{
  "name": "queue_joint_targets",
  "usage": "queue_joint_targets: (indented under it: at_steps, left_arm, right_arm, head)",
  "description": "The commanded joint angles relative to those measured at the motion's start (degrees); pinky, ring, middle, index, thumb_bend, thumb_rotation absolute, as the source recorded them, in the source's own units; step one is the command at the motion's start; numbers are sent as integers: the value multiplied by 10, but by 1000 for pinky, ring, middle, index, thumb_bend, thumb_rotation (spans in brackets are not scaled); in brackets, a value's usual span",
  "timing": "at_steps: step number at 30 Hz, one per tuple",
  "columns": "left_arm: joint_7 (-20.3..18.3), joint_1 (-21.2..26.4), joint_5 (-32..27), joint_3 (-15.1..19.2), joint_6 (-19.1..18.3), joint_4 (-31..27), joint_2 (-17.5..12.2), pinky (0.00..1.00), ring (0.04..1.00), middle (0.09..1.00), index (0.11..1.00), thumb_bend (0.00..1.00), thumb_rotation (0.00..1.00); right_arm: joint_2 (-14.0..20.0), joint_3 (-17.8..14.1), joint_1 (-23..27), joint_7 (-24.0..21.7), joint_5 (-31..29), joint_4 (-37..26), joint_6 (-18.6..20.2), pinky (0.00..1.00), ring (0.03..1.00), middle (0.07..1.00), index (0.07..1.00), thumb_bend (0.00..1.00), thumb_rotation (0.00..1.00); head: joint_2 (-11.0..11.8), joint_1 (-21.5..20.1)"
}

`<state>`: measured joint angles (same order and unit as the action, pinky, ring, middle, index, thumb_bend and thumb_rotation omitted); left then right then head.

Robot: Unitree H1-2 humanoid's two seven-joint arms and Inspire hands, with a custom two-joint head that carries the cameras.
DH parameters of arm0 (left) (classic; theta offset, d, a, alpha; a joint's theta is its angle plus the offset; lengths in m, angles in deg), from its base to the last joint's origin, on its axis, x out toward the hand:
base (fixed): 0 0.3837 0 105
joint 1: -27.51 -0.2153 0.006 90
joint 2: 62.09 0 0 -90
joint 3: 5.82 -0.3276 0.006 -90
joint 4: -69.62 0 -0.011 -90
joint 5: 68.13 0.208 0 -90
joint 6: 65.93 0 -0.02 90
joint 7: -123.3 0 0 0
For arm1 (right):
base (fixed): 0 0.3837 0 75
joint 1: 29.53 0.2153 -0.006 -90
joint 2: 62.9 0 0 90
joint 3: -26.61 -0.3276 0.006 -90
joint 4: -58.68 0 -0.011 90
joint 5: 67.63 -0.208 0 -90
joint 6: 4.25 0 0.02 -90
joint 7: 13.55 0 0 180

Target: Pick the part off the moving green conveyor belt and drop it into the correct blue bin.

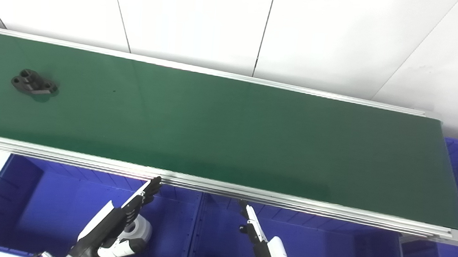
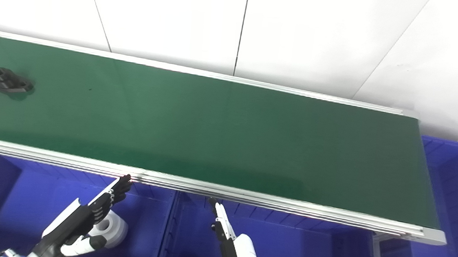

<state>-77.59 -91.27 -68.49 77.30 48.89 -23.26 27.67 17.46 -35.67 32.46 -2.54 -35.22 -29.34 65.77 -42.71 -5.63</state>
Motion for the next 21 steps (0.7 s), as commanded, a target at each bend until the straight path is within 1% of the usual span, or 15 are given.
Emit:
queue_joint_targets:
  at_steps: [1, 4, 5, 9, 12, 13, 14, 15, 17, 18, 19, 20, 21]
  left_arm:
    - [9, -2, 10, -3, 21, -20, -9, 999, 1000, 1000, 1000, 851, 799]
    - [15, -1, 17, -7, 21, -26, -11, 999, 1000, 1000, 1000, 855, 819]
    - [17, 0, 18, -10, 21, -26, -12, 1000, 1000, 1000, 1000, 855, 819]
    - [32, 4, 28, -20, 21, -26, -16, 999, 1000, 1000, 1000, 821, 837]
    - [43, 6, 33, -26, 21, -25, -20, 1000, 1000, 1000, 1000, 830, 845]
    - [46, 6, 35, -29, 21, -26, -22, 1000, 1000, 1000, 1000, 832, 847]
    - [49, 7, 36, -31, 21, -27, -23, 1000, 1000, 1000, 1000, 824, 849]
    - [50, 7, 34, -32, 21, -29, -24, 997, 1000, 1000, 1000, 821, 848]
    - [50, 7, 27, -34, 21, -31, -25, 991, 1000, 1000, 1000, 820, 840]
    - [49, 7, 24, -35, 21, -33, -26, 993, 1000, 1000, 1000, 816, 831]
    - [50, 8, 24, -35, 21, -34, -26, 994, 1000, 1000, 1000, 814, 831]
    - [52, 9, 25, -35, 21, -36, -26, 995, 1000, 1000, 1000, 811, 834]
    - [51, 10, 24, -35, 21, -37, -26, 997, 1000, 1000, 1000, 809, 835]
  right_arm:
    - [-24, 10, 1, 6, -2, -28, -27, 861, 978, 1000, 1000, 794, 634]
    - [-20, 9, 1, 2, -7, -35, -29, 900, 996, 1000, 1000, 775, 734]
    - [-19, 8, 1, 4, -10, -35, -32, 905, 998, 1000, 1000, 773, 747]
    - [-15, 8, -3, -5, -32, -41, -34, 922, 1000, 1000, 1000, 779, 854]
    - [-14, 8, -5, -7, -43, -42, -38, 915, 999, 1000, 1000, 778, 881]
    - [-13, 9, -6, -8, -45, -43, -40, 916, 1000, 1000, 1000, 774, 887]
    - [-12, 9, -6, -8, -46, -43, -40, 927, 1000, 1000, 1000, 770, 897]
    - [-11, 9, -7, -9, -48, -45, -40, 934, 1000, 1000, 1000, 769, 900]
    - [-12, 8, -8, -7, -49, -46, -44, 935, 1000, 1000, 1000, 767, 902]
    - [-12, 7, -9, -7, -51, -47, -43, 939, 1000, 1000, 1000, 768, 906]
    - [-13, 7, -9, -9, -54, -48, -41, 940, 1000, 1000, 1000, 769, 908]
    - [-14, 6, -11, -11, -56, -53, -37, 942, 1000, 1000, 1000, 770, 911]
    - [-14, 6, -11, -13, -57, -55, -34, 945, 1000, 1000, 1000, 772, 913]
  head:
    - [-6, 3]
    - [-19, 11]
    - [-20, 15]
    - [-31, 18]
    - [-34, 16]
    - [-40, 12]
    - [-40, 12]
    - [-50, 7]
    - [-53, 5]
    - [-60, 3]
    - [-60, 3]
    - [-71, 1]
    - [-71, 1]
